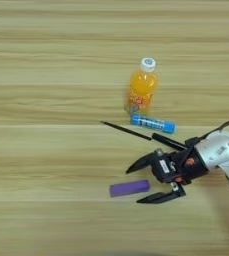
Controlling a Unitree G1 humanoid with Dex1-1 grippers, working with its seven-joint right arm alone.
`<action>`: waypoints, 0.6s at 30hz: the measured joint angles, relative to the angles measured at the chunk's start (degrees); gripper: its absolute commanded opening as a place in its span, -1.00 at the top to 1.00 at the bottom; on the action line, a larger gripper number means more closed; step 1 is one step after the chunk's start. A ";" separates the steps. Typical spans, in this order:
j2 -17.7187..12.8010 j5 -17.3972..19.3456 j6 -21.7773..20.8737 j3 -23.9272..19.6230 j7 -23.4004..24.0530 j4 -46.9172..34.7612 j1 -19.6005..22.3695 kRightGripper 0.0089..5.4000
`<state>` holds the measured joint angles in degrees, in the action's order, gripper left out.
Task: Move the objects on the table
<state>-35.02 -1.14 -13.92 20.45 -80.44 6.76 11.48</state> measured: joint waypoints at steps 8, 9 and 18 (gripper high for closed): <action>0.12 0.00 0.00 0.18 0.08 0.30 0.00 0.33; 0.13 0.01 0.00 0.18 0.08 0.36 0.00 0.36; 0.26 0.07 -0.01 0.18 0.10 0.75 0.01 0.71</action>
<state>-34.76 -1.08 -13.93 20.63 -80.35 7.51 11.49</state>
